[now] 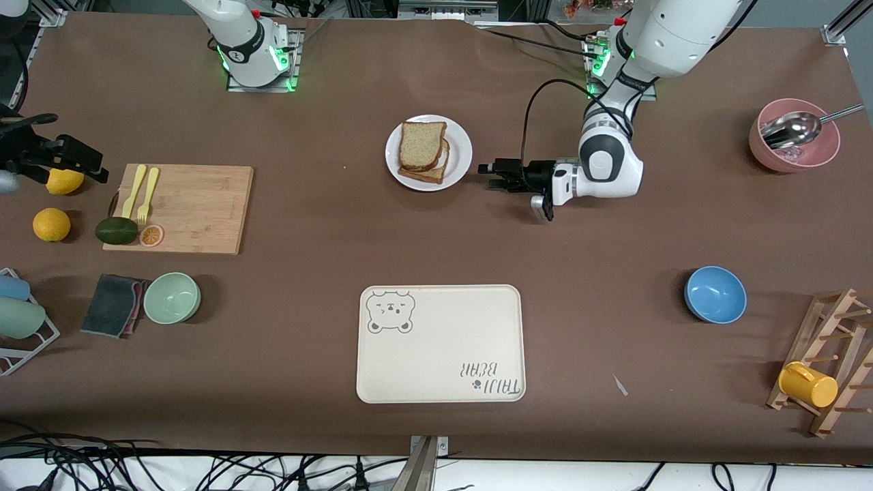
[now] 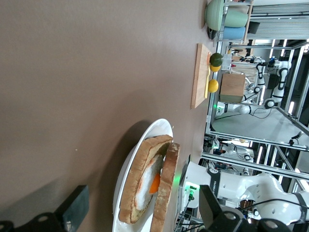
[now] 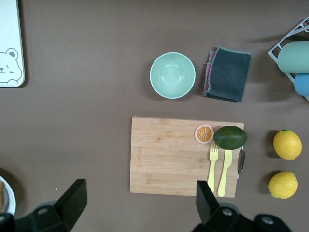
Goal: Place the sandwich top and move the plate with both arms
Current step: 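Move the left gripper to the rim of the white plate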
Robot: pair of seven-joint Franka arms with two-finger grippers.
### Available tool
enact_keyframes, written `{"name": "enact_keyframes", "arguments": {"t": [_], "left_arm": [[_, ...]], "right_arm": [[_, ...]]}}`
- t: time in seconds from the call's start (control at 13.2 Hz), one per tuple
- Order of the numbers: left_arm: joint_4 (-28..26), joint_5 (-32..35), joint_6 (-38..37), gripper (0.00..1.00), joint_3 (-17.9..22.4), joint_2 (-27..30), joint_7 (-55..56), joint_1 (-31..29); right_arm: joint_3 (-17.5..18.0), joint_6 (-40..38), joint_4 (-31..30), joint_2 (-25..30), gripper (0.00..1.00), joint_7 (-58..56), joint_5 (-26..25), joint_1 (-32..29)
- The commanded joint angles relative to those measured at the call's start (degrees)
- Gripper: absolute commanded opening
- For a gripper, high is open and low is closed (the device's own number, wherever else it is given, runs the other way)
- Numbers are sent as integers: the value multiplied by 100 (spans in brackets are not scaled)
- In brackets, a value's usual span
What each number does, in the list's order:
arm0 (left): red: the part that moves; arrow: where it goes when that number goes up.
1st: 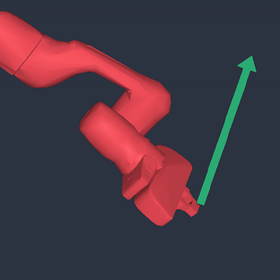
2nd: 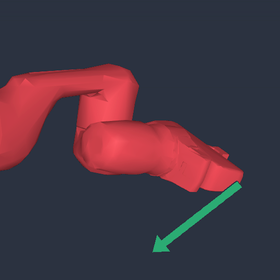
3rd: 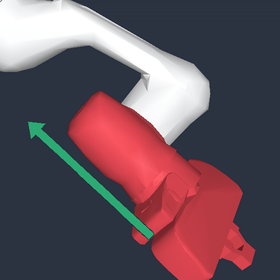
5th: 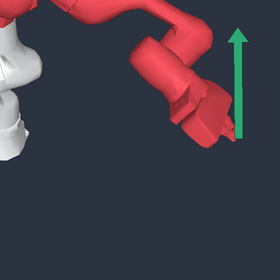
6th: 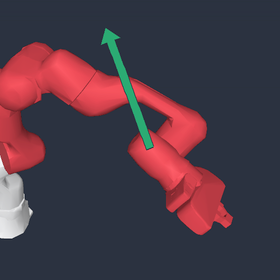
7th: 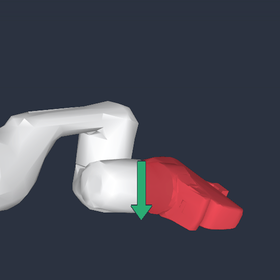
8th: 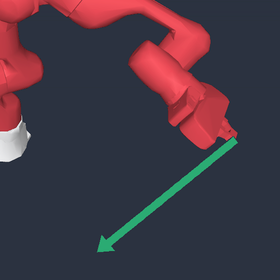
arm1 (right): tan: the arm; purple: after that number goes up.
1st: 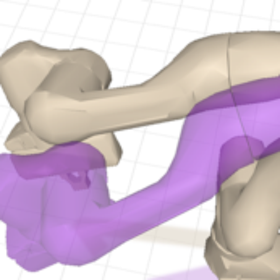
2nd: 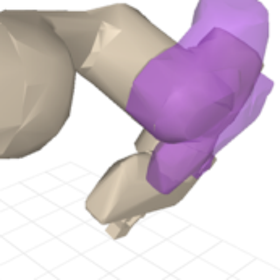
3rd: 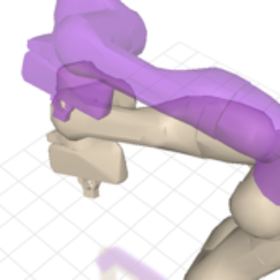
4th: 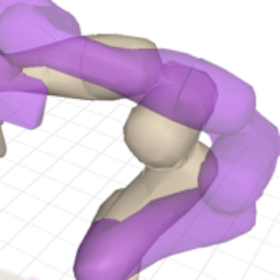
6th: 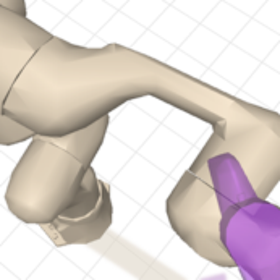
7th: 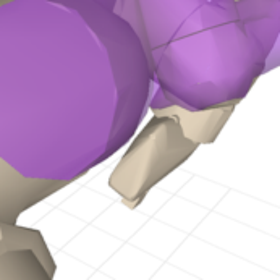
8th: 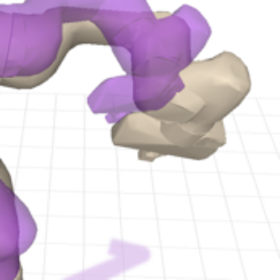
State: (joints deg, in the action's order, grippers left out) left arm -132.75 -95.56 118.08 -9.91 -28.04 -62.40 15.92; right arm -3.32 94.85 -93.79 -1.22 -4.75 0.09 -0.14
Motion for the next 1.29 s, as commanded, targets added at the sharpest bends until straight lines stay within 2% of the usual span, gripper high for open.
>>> {"name": "enact_keyframes", "arguments": {"t": [0.0,0.23,0.53,1.06,1.21], "left_arm": [[48,-446,172,100,15,-140,-106,368],[39,-771,471,100,-55,-158,-97,614],[4,-780,488,99,-81,-158,-79,684],[-145,-780,497,90,-108,-158,-105,904],[-163,-780,488,81,-108,-167,-141,913]], "right_arm": [[68,-134,106,-10,100,27,-53,-83],[50,-143,106,-10,100,27,-53,-83],[42,-143,106,-10,100,27,-53,-83],[15,-143,106,-18,100,27,-44,-92],[6,-186,106,-45,100,36,-27,-109]]}}
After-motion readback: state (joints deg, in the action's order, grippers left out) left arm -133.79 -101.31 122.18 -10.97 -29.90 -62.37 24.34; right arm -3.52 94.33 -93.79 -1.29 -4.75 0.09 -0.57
